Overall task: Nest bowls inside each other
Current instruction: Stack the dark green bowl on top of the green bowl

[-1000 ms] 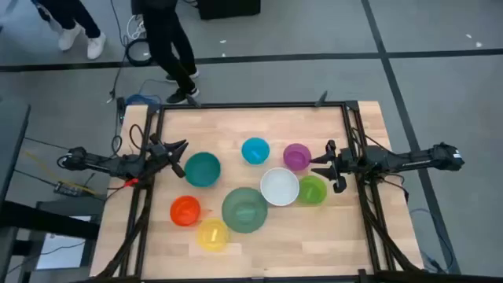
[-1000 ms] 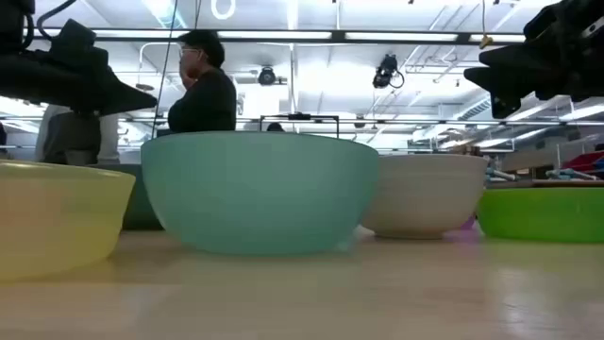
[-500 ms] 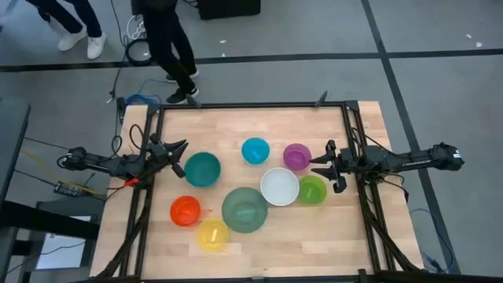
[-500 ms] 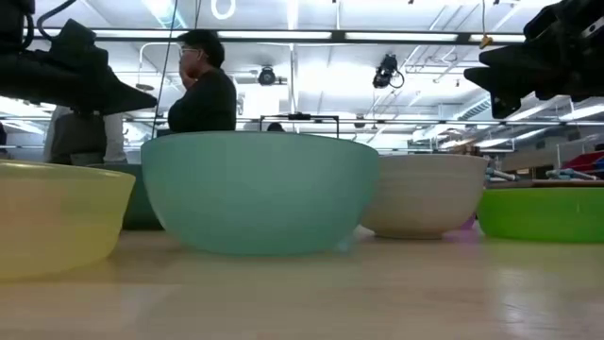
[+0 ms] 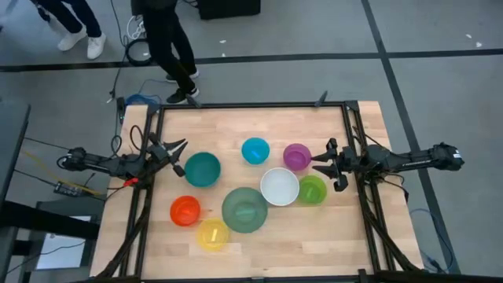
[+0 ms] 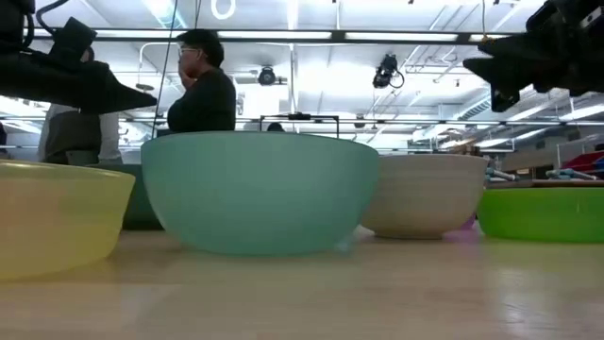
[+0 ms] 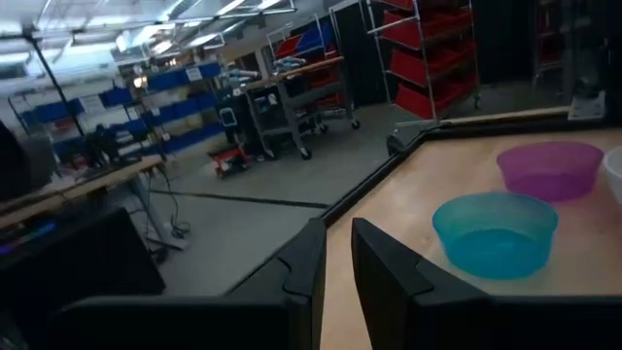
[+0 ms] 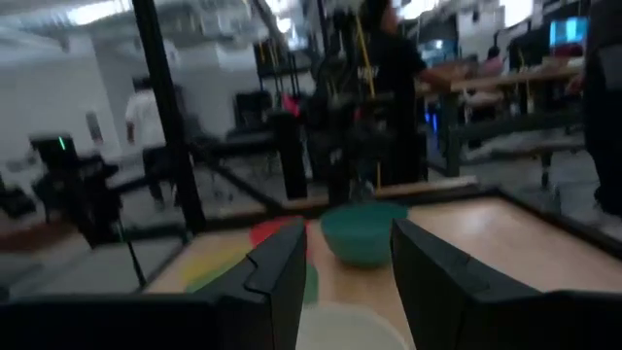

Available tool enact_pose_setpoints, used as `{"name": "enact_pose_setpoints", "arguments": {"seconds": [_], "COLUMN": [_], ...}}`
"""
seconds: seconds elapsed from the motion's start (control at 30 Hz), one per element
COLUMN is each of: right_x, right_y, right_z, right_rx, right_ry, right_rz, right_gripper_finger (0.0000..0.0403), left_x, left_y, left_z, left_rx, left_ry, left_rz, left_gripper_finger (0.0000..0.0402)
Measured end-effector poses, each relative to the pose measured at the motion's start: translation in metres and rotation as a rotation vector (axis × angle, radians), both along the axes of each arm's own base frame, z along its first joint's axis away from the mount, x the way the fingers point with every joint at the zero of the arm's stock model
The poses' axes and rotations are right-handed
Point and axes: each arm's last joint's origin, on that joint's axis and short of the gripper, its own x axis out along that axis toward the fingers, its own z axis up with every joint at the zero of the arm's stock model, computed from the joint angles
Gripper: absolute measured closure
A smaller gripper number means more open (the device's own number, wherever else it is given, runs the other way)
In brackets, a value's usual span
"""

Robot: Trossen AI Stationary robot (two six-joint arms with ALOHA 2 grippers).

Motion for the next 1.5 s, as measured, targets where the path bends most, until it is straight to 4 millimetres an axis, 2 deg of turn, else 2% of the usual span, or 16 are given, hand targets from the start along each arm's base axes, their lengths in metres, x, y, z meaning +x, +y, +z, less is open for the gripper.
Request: {"name": "enact_pose_setpoints", "arguments": {"seconds": [0.13, 0.2, 0.4, 0.57, 0.73, 0.83, 0.97, 1.07, 1.17, 1.33, 1.5], "right_x": [-0.003, -0.005, -0.018, -0.023, -0.020, -0.014, -0.007, -0.003, 0.001, 0.008, 0.015], "right_y": [0.001, 0.003, 0.009, 0.012, 0.010, 0.007, 0.002, 0.000, -0.002, -0.005, -0.003], "right_z": [0.011, 0.017, 0.039, 0.048, 0.046, 0.040, 0.034, 0.031, 0.028, 0.022, 0.015], "right_rx": [0.033, -0.006, -0.082, -0.240, -0.203, -0.089, 0.117, 0.178, 0.189, 0.307, 0.374], "right_ry": [-0.119, -0.184, -0.440, -0.522, -0.480, -0.389, -0.300, -0.272, -0.241, -0.191, -0.132], "right_rz": [0.034, 0.088, 0.322, 0.389, 0.319, 0.252, 0.119, 0.043, -0.015, -0.113, -0.065], "right_gripper_finger": [0.0261, 0.0261, 0.0261, 0.0261, 0.0262, 0.0262, 0.0262, 0.0262, 0.0262, 0.0262, 0.0262], "left_x": [0.000, 0.000, 0.001, -0.001, -0.001, -0.002, -0.002, -0.002, -0.001, -0.001, -0.004], "left_y": [0.000, 0.000, -0.002, -0.001, -0.001, 0.000, 0.000, 0.000, -0.001, -0.002, -0.002], "left_z": [0.000, 0.000, 0.007, 0.012, 0.015, 0.015, 0.015, 0.015, 0.016, 0.021, 0.041], "left_rx": [0.000, -0.043, -0.392, -0.442, -0.434, -0.425, -0.511, -0.574, -0.548, -0.480, -0.409], "left_ry": [-0.001, -0.039, -0.383, -0.478, -0.498, -0.496, -0.573, -0.619, -0.584, -0.535, -0.455], "left_rz": [0.000, -0.003, -0.108, -0.102, -0.098, -0.086, -0.073, -0.103, -0.153, -0.192, -0.204], "left_gripper_finger": [0.0339, 0.0339, 0.0339, 0.0339, 0.0339, 0.0339, 0.0339, 0.0339, 0.0339, 0.0339, 0.0339]}}
